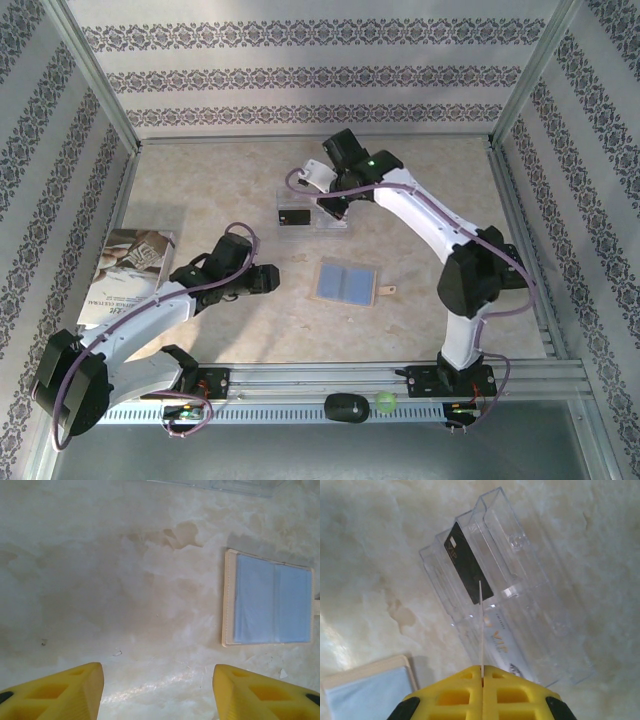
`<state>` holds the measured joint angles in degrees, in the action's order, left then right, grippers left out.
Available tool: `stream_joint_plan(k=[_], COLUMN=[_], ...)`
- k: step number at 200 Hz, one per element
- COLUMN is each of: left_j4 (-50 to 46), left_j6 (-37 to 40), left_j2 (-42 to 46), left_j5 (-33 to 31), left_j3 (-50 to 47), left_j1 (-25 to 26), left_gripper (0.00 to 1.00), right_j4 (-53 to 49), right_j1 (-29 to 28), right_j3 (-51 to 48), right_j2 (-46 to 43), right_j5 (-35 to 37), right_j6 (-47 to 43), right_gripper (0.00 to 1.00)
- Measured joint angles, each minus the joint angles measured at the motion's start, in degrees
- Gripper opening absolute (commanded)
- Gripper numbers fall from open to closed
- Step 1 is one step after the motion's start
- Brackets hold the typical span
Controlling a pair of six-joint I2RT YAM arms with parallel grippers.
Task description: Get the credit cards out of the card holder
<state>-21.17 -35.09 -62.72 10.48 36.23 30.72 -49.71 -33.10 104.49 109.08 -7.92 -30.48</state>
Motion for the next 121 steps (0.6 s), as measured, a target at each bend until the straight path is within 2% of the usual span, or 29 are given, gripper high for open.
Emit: stream_joint_plan(k=[32,44,53,121], left_j4=[-2.86,-3.56,-3.8,-4.96], left_j6=[0.39,0.37,0.5,0.37], left_j2=[0.33,0.52,0.63,0.7], left_j5=[0.04,0.22,0.33,2.19], left_j3=[2.14,2.67,2.8,2.8], left_j1=[-1.27,-1.79,-2.23,-4.66], left_gripper=[0.66,0.79,0.83,0.85], right_j4=[-7.39,-9.14,-10.51,-14.32], right_j1=[0.31,0.63,0.96,2.62], right_j3=[10.8,12.15,12.68,13.46], right_j2=[6.95,8.35,9.18,11.8], right_j5=[1.33,1.53,1.62,2.45], right_j6=[-7.87,-10.16,-11.8,-19.63], right_gripper=[0.0,0.0,0.0,0.0])
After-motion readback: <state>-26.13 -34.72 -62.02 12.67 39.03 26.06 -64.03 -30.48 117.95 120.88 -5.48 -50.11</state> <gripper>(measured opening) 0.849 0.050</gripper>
